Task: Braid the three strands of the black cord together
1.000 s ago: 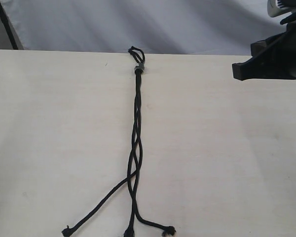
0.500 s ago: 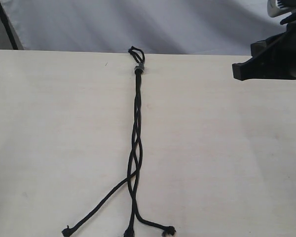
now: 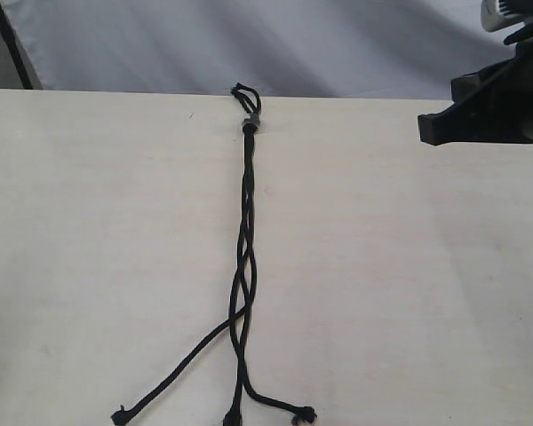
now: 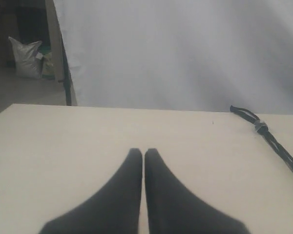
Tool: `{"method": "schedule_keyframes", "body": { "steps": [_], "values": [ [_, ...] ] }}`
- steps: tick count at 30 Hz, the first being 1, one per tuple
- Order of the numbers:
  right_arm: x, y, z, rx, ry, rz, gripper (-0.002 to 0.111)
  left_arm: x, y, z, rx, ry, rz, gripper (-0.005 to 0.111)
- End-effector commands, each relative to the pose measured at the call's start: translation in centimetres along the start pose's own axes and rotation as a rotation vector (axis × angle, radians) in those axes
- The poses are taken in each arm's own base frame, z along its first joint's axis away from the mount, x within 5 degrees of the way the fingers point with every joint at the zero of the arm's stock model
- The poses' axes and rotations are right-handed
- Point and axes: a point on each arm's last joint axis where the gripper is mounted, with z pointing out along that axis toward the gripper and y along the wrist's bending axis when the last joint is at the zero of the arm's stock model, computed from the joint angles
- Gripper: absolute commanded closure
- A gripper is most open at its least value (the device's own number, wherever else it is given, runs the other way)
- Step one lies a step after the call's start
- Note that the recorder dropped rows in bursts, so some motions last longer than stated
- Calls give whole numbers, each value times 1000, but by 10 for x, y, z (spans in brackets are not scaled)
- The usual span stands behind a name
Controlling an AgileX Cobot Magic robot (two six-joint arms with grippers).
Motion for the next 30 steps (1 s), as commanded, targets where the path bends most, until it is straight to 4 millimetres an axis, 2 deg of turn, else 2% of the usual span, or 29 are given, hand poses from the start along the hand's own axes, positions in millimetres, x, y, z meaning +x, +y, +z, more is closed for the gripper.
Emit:
{"method": "schedule_keyframes", "body": {
  "steps": [1, 22, 25, 27, 30],
  "values": [
    [0, -2, -2, 4, -7, 11, 106, 1, 0, 0, 7, 6, -8, 104],
    [0, -2, -2, 4, -7, 11, 106, 1, 0, 0, 6, 6, -2, 104],
    [-1, -1, -2, -1, -13, 47, 106, 1, 0, 0, 6, 6, -2, 104],
    [-3, -1, -5, -7, -23, 136, 106, 1, 0, 0, 6, 6, -2, 104],
    [2, 0, -12, -16, -24, 197, 106, 1, 0, 0, 6, 6, -2, 104]
  ]
}}
